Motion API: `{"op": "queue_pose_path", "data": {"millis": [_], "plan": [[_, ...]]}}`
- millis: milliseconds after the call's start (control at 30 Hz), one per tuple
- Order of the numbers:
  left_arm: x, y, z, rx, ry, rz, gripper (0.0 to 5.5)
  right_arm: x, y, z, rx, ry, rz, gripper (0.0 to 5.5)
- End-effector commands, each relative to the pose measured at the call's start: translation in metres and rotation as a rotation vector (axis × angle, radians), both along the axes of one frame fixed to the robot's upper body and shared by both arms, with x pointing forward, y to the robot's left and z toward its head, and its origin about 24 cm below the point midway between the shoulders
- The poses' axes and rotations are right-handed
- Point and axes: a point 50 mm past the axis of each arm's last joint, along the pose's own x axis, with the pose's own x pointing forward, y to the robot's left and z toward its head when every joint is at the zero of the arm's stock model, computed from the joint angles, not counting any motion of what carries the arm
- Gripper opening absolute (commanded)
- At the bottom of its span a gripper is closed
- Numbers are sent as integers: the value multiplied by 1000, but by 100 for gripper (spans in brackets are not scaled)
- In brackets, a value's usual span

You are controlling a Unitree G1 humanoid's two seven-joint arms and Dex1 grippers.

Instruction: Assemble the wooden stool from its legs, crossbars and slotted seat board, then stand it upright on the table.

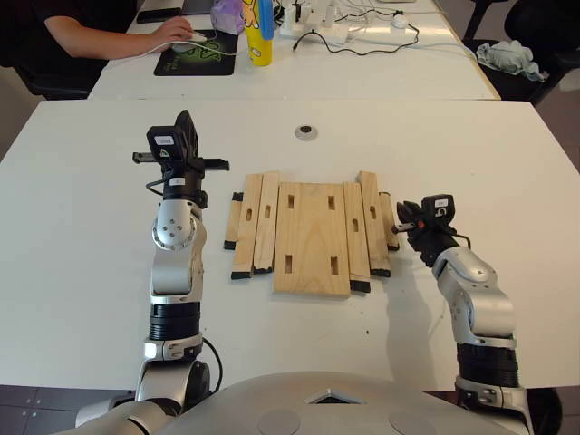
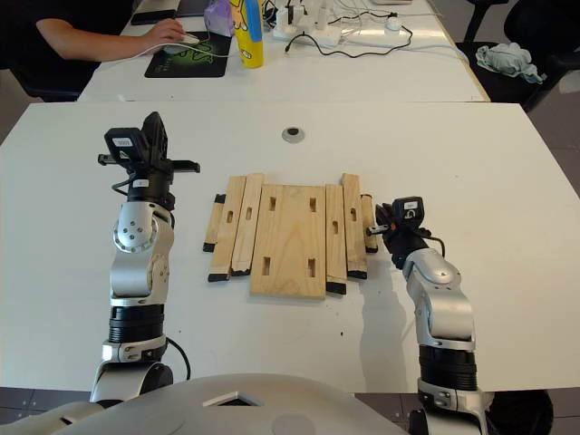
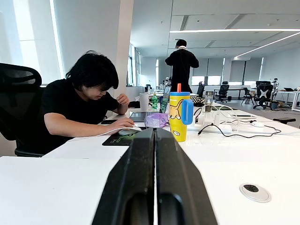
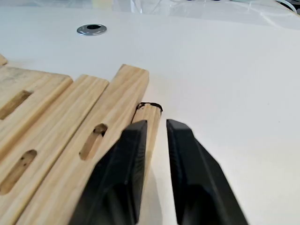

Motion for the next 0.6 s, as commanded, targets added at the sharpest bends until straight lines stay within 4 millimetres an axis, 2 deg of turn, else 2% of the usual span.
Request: {"op": "queue_pose_path", "data": {"millis": [33,200,467,600], "plan": [[-3,4,-2,0,19,20,0,-2,-9,-5,83,86,-23,141],[-2,5,0,-8,18,24,0,-5,-14,-16,170,197,-37,220],[-3,8,-4,-10,35,17,0,0,-14,-12,254,213,-40,319],[-3,7,-4,-14,37,14,0,3,-10,-10,229,230,10,380]]}}
